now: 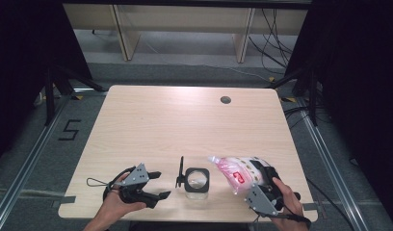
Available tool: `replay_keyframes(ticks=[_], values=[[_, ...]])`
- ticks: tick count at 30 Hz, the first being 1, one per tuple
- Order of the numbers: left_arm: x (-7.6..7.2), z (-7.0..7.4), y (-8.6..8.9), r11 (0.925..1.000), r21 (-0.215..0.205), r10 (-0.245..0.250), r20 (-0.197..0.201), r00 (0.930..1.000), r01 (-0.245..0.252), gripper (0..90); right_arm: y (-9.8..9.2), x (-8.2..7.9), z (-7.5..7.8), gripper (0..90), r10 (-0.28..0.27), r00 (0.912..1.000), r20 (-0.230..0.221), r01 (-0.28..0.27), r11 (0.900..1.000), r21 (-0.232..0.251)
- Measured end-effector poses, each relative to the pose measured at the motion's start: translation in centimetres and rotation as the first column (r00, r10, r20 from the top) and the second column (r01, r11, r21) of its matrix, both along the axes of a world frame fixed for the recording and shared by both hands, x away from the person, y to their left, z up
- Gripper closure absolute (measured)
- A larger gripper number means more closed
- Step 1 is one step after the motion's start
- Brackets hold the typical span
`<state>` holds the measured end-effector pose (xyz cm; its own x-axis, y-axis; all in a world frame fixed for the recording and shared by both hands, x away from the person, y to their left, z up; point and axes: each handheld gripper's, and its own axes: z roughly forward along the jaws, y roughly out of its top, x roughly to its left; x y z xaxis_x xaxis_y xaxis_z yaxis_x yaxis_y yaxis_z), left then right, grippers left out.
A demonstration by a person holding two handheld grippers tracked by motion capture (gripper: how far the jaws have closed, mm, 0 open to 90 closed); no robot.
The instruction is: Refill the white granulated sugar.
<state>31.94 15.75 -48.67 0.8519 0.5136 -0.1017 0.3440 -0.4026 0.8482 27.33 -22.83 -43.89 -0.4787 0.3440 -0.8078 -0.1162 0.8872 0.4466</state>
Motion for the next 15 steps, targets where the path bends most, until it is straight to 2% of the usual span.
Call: replay_keyframes(ticks=[1,2,3,4,6,7,8,9,10,11,13,14,15], values=[[0.0,0.0,0.0,1.0,0.0,0.0,0.0,1.0,0.0,24.2,0.0,0.0,0.0,42.3,0.0,1.0,0.0,0.0,1.0,0.0],[0.0,0.0,0.0,1.0,-0.001,-0.004,0.007,1.0,0.004,24.2,0.1,-0.1,0.1,42.3,0.012,0.9999,-0.005,-0.012,1.0,-0.029],[0.1,0.0,0.0,0.9998,0.015,-0.015,0.017,0.9997,0.015,24.2,0.3,-0.2,0.1,42.3,0.027,0.9996,0.004,-0.027,0.997,-0.067],[0.1,0.0,0.1,0.9997,0.02,-0.01,0.015,0.9998,0.01,24.2,0.5,-0.3,0.0,42.3,0.037,0.9993,0.005,-0.037,0.996,-0.085],[0.0,0.0,0.0,1.0,0.004,-0.003,0.001,1.0,0.003,24.3,0.6,-0.4,-0.1,42.3,0.028,0.9996,0.006,-0.027,0.995,-0.1],[-0.1,0.0,0.0,1.0,0.001,-0.002,-0.007,1.0,0.002,24.3,1.0,-0.6,-0.3,42.4,0.03,0.9995,0.013,-0.028,0.989,-0.146],[-0.1,-0.1,-0.1,1.0,-0.003,0.002,-0.004,1.0,-0.002,24.3,1.0,-0.6,-0.3,42.4,0.03,0.9995,0.013,-0.028,0.989,-0.146],[0.0,-0.1,0.0,1.0,0.001,-0.001,0.001,1.0,0.001,24.3,1.2,-0.6,-0.3,42.4,0.053,0.9981,0.032,-0.046,0.978,-0.206],[0.1,0.0,0.2,0.9994,0.03,-0.018,0.014,0.9997,0.018,24.3,1.4,-0.7,-0.6,42.4,0.034,0.999,0.028,-0.028,0.978,-0.206],[0.0,0.0,0.1,0.9999,0.014,-0.006,0.011,0.9999,0.005,24.3,1.6,-0.7,-0.8,42.4,0.036,0.9989,0.029,-0.028,0.974,-0.226],[-0.1,0.0,0.0,1.0,-0.001,0.0,-0.002,1.0,0.0,24.5,1.9,-0.4,-0.5,42.4,0.088,0.9945,0.057,-0.066,0.947,-0.315],[0.0,0.0,0.0,0.9999,-0.012,-0.004,0.007,1.0,0.005,24.7,2.1,-0.2,-0.3,42.5,0.128,0.9892,0.071,-0.093,0.923,-0.372],[0.0,0.0,0.0,0.9999,-0.012,-0.004,0.007,1.0,0.005,24.7,2.1,-0.2,-0.3,42.5,0.128,0.9892,0.071,-0.093,0.923,-0.372]])
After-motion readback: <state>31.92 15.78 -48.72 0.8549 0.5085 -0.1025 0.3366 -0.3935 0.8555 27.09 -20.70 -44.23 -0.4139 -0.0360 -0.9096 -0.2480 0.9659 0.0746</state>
